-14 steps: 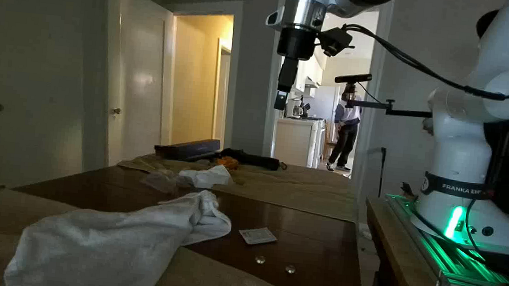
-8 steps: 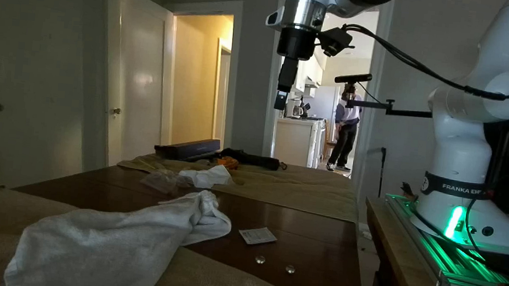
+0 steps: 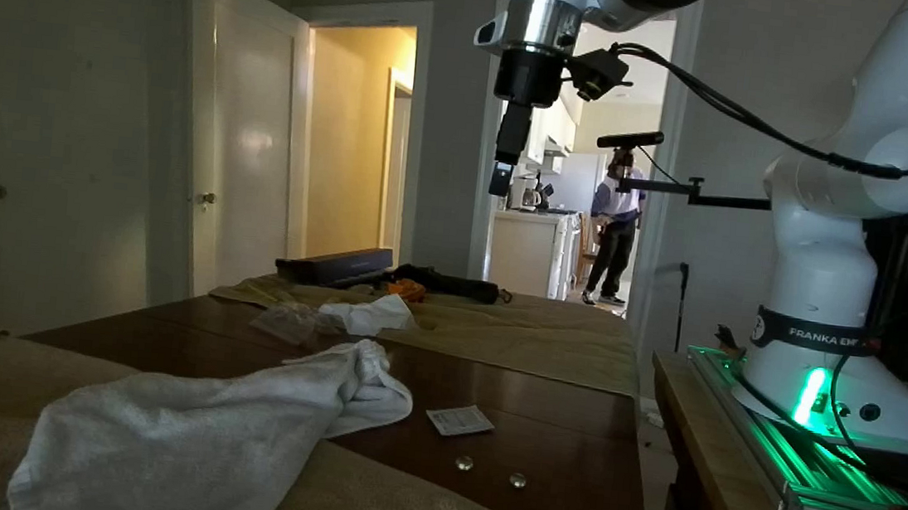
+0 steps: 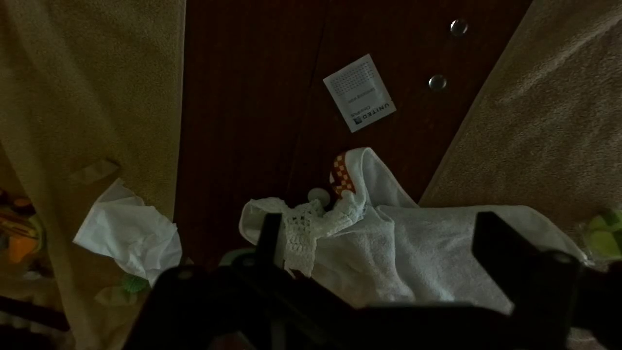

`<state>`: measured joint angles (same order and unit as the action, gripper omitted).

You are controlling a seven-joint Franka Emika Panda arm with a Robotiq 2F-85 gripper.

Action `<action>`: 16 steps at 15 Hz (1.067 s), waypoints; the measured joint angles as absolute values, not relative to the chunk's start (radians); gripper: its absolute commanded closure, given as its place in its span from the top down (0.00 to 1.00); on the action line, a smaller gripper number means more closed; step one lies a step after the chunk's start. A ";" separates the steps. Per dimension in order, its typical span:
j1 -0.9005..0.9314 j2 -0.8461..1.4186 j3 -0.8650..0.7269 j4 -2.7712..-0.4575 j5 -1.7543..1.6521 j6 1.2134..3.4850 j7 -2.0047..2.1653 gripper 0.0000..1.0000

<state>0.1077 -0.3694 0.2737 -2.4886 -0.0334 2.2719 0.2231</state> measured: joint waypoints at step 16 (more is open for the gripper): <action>0.109 -0.296 0.239 -2.471 -0.034 2.517 0.217 1.00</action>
